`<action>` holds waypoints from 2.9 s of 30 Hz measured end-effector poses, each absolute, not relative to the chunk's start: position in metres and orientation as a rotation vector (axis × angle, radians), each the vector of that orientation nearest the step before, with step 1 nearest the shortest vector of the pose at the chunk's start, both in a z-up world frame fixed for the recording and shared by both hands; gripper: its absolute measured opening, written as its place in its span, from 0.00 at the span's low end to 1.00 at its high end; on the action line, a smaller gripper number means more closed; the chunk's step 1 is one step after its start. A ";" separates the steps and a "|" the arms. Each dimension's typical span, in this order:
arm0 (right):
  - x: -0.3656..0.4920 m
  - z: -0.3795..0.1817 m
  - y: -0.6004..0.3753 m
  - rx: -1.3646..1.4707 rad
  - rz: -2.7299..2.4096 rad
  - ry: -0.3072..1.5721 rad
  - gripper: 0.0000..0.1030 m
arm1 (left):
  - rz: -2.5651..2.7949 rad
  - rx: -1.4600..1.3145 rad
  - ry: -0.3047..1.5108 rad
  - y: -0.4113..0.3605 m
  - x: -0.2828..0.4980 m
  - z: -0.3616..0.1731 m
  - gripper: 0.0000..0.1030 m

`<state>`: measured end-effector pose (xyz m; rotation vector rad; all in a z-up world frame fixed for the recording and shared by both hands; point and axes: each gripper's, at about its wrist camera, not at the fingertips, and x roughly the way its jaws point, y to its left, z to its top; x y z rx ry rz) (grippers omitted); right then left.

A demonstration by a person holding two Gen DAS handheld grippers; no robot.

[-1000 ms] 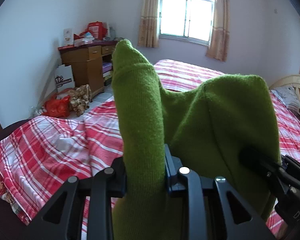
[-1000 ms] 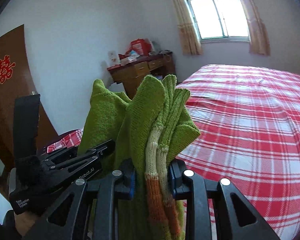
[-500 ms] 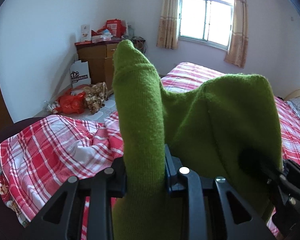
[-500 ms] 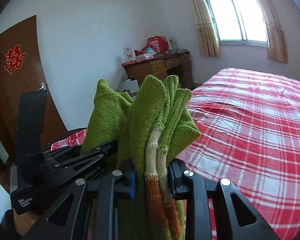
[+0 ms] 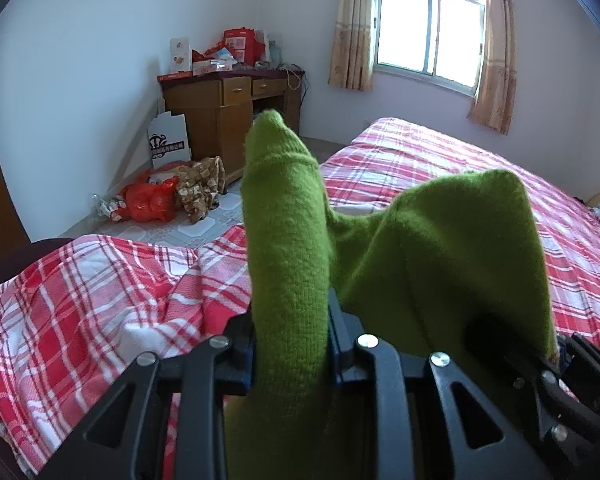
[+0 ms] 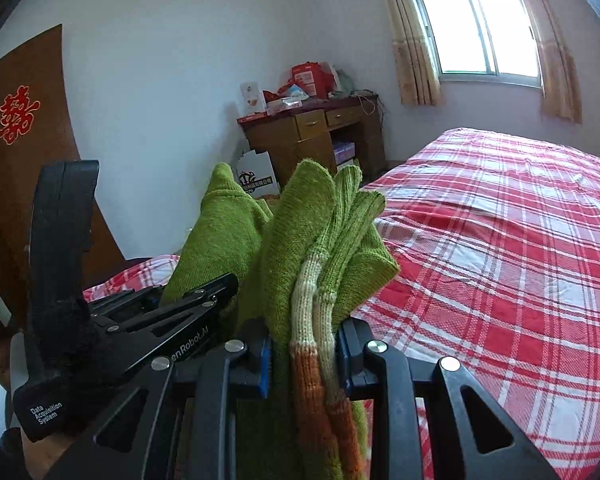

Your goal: Fold small clothes

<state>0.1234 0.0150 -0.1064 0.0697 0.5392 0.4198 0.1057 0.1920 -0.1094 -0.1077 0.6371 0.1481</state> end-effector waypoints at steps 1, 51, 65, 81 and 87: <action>0.130 -0.110 0.014 0.067 0.414 0.547 0.25 | 0.151 -0.107 0.640 0.191 0.108 -0.111 0.27; 0.158 -0.172 -0.004 0.029 0.281 0.689 0.17 | 0.266 -0.039 0.765 0.190 0.149 -0.156 0.70; 0.156 -0.174 -0.006 0.034 0.287 0.686 0.17 | 0.236 0.077 0.771 0.172 0.068 -0.136 0.87; 0.051 -0.166 -0.012 -0.022 0.188 0.690 0.19 | 0.215 0.143 0.789 0.151 0.019 -0.155 0.91; 0.046 -0.179 -0.021 0.042 0.207 0.741 0.20 | 0.195 0.137 0.811 0.152 0.007 -0.159 0.91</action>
